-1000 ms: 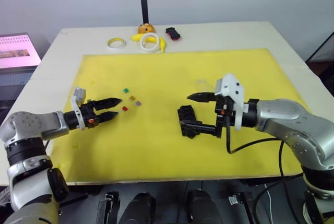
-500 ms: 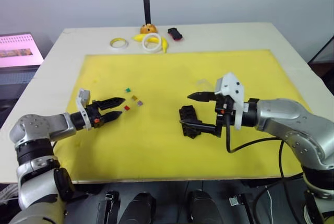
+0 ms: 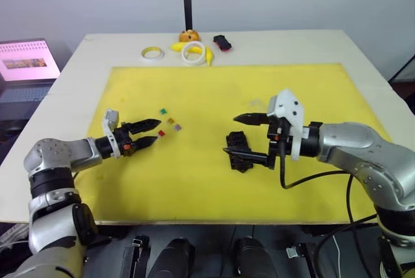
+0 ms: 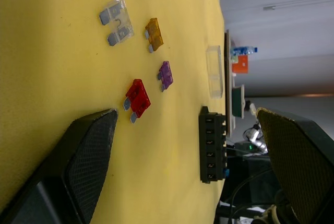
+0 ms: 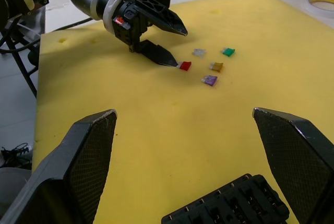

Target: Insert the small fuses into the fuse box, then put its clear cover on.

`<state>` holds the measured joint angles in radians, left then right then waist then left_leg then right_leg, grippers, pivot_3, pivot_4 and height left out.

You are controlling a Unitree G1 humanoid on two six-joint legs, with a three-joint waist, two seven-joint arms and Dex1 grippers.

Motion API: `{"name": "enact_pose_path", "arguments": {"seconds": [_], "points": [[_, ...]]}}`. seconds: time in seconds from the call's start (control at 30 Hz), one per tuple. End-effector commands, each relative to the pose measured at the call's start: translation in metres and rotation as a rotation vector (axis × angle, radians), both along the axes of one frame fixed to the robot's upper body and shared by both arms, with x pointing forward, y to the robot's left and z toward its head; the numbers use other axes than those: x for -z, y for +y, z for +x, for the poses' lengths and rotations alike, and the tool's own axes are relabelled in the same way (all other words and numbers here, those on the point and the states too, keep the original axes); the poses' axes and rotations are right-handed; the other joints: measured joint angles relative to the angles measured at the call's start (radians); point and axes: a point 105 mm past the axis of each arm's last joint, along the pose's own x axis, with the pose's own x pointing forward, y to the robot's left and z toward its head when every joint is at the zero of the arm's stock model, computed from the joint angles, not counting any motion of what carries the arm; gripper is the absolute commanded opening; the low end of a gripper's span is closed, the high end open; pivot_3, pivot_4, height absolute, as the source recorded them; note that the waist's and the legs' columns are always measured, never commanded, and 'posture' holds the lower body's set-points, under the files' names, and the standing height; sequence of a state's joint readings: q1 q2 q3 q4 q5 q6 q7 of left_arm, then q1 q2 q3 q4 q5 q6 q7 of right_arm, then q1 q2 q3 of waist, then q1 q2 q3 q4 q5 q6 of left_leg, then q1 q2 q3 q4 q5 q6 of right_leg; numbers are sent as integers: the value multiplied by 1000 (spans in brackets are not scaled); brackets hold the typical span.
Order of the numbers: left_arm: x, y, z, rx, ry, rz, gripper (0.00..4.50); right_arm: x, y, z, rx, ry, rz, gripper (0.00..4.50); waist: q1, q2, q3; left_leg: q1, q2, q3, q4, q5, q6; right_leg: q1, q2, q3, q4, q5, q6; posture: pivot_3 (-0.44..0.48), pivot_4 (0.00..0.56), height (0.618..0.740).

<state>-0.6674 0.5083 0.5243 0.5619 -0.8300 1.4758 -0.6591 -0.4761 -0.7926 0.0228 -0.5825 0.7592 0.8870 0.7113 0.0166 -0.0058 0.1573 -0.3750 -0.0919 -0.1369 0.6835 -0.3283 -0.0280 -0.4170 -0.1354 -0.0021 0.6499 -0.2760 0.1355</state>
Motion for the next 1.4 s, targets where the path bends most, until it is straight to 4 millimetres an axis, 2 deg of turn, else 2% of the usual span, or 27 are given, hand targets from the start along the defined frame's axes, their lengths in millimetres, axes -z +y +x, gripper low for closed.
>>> {"name": "enact_pose_path", "arguments": {"seconds": [0.03, 0.47, 0.57, 0.6, 0.63, 1.17, 1.27, 1.33, 1.4], "points": [[9, -16, 4, 36, 33, -8, 4500, -11, -2, 0, 7, -46, 19, 4423, 2, 0, 0, 0, 0, 0, 0, 0, 0, 1, 0, 0, 0, 0, 0, 0, 150, 740], [17, -28, 9, 52, 45, 10, 4500, -11, -4, 2, 27, -51, 17, 4423, 26, 0, 0, 1, -2, -3, 0, 0, 0, 4, 0, 0, -2, 0, 0, 0, 150, 740], [19, -28, 11, 43, 48, 14, 3598, -10, -5, 2, 30, -51, 15, 4500, 25, 0, 0, 2, -2, -3, 0, 0, 0, 4, 0, 0, -2, 0, 0, 0, 150, 740], [20, -28, 11, 44, 52, 22, 3044, -11, -5, 2, 31, -51, 14, 4500, 25, 0, 0, 2, -1, -3, 0, 0, 0, 4, 0, 0, -2, 0, 0, 0, 150, 740], [22, -28, 10, 45, 57, 34, 2684, -11, -5, 2, 31, -51, 14, 4500, 24, 0, 0, 2, -1, -3, 0, 0, 0, 4, 0, 0, -2, 0, 0, 0, 150, 740], [27, -28, 11, 43, 50, 59, 2684, -11, -6, 2, 37, -51, 16, 4500, 25, 0, 0, 2, -1, -3, 0, 0, 0, 4, 0, 0, -2, 0, 0, 0, 150, 740], [32, -27, 10, 41, 59, 78, 1779, -11, -7, 2, 39, -50, 15, 4500, 24, 0, 0, 2, -1, -3, 0, 0, 0, 4, 0, 0, -2, 0, 0, 0, 150, 740], [34, -26, 11, 37, 64, 87, 891, -10, -7, 1, 39, -48, 8, 4500, 23, 0, 0, 2, -1, -3, 0, 0, 0, 4, 0, 0, -2, 0, 0, 0, 150, 740], [35, -25, 12, 32, 66, 92, 891, -8, -7, 1, 40, -46, 1, 4500, 23, 1, 0, 2, -1, -3, 0, 0, 0, 4, 0, 0, -2, 0, 0, 0, 150, 740]]}}
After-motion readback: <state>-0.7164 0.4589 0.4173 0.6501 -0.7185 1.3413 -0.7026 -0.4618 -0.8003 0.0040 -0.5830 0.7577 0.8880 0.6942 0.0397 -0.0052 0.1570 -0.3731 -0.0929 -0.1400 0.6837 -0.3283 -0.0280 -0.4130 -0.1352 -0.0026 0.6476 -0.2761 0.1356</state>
